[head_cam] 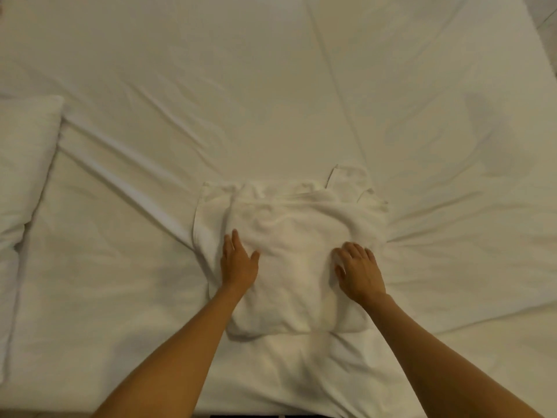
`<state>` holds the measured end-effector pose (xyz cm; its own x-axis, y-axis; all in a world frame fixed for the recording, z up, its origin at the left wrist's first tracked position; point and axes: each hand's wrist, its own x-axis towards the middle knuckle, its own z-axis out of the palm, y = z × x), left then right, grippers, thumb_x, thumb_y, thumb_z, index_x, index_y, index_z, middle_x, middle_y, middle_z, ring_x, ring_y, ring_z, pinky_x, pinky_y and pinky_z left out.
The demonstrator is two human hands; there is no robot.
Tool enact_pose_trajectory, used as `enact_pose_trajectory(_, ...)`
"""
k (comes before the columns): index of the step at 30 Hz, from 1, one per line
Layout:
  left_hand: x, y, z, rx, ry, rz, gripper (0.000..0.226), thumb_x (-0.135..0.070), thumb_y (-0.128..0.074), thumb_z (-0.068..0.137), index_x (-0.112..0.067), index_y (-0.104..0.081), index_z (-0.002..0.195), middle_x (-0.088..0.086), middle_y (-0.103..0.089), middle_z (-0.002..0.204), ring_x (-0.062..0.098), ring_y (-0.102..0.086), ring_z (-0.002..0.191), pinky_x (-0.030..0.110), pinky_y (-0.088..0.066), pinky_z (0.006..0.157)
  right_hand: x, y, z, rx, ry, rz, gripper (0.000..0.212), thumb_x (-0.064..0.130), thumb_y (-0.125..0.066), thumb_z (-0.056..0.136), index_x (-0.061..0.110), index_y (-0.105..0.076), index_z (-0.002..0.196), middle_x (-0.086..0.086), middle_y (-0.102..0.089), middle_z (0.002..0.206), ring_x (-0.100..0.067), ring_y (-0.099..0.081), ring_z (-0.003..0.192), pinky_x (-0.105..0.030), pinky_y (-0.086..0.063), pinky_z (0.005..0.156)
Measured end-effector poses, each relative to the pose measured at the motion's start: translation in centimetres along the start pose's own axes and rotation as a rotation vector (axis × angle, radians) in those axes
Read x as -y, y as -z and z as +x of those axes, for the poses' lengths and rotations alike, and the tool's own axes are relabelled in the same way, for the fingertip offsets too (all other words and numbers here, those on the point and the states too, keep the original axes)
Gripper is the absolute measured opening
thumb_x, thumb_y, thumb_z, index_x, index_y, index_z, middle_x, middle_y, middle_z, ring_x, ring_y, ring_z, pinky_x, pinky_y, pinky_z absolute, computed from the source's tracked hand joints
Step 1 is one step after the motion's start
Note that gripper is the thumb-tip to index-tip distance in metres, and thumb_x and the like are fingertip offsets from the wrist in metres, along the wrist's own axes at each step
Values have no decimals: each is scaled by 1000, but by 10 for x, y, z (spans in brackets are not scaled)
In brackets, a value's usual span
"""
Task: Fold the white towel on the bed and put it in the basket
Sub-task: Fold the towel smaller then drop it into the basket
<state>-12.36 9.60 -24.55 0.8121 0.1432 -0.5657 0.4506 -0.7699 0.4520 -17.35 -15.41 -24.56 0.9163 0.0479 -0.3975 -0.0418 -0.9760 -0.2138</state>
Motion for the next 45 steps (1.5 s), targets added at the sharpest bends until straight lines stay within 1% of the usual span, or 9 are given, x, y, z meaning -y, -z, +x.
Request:
enact_pose_trajectory(8, -11, 34, 60, 14, 307, -398, 87, -42, -74, 77, -4, -32, 143, 17, -45, 144, 34, -48, 128, 40, -43, 106, 11, 32, 81, -21, -20, 82, 60, 36, -56, 91, 20, -33, 144, -11, -30, 152, -29, -25, 141, -40, -26, 114)
enact_pose_trajectory(17, -23, 38, 34, 151, -12, -507, 28, -25, -66, 87, -13, -68, 112, -1, -70, 99, 19, -65, 100, 22, -52, 80, 89, 64, 136, 250, 186, 300, 88, 37, -71, 79, 33, -18, 149, -6, -15, 159, -27, -4, 147, -48, -17, 117)
enact_pose_trajectory(20, -20, 46, 29, 185, -13, -579, 27, -26, -63, 90, -15, -65, 115, -8, -66, 93, 15, -63, 95, 13, -47, 70, 106, 69, 146, 415, 150, 503, 76, 33, -70, 82, 36, -28, 145, -9, -29, 153, -28, -16, 145, -40, -23, 113)
enact_pose_trajectory(24, -8, 66, 35, 319, 30, -564, 35, -29, -64, 89, -13, -61, 121, 0, -68, 107, 19, -64, 103, 27, -52, 87, 117, 73, 156, 515, 193, 439, 60, 30, -70, 82, 26, -45, 137, -3, -35, 149, -25, -15, 145, -41, -20, 115)
enact_pose_trajectory(27, 5, 79, 39, 536, 50, -584, 39, -19, -68, 86, -14, -60, 124, 4, -69, 117, 21, -64, 111, 34, -50, 99, 116, 72, 159, 565, 158, 506, 45, 24, -76, 75, 22, -54, 115, -7, -58, 122, -30, -53, 118, -43, -45, 101)
enact_pose_trajectory(30, 13, 93, 41, 672, 4, -641, 37, -12, -64, 88, -17, -61, 124, 1, -68, 119, 15, -64, 113, 29, -49, 100, 112, 72, 157, 635, 141, 493, 51, 19, -77, 72, 23, -51, 116, -8, -62, 113, -26, -60, 103, -41, -49, 95)
enact_pose_trajectory(33, 23, 95, 49, 515, 82, -708, 25, -20, -59, 92, -16, -66, 115, -1, -69, 113, 16, -62, 113, 31, -47, 102, 106, 76, 153, 704, 193, 415, 38, 18, -75, 74, 17, -64, 110, -5, -67, 107, -24, -61, 105, -37, -48, 95)
enact_pose_trajectory(37, 40, 68, 70, 11, 267, -292, 50, -37, -64, 87, -8, -54, 127, 10, -50, 136, 28, -51, 124, 35, -42, 103, 85, 86, 140, 746, 177, 437, 19, 9, -72, 75, 19, -73, 91, 3, -69, 89, -15, -62, 94, -26, -47, 87)
enact_pose_trajectory(45, -1, 20, 69, 20, 303, -103, 82, -67, -66, 70, -9, -48, 125, 16, -27, 141, 37, -31, 133, 42, -37, 105, 64, 99, 139, 691, 147, 637, 25, 1, -66, 80, 25, -71, 86, 6, -70, 91, -14, -63, 96, -27, -48, 90)
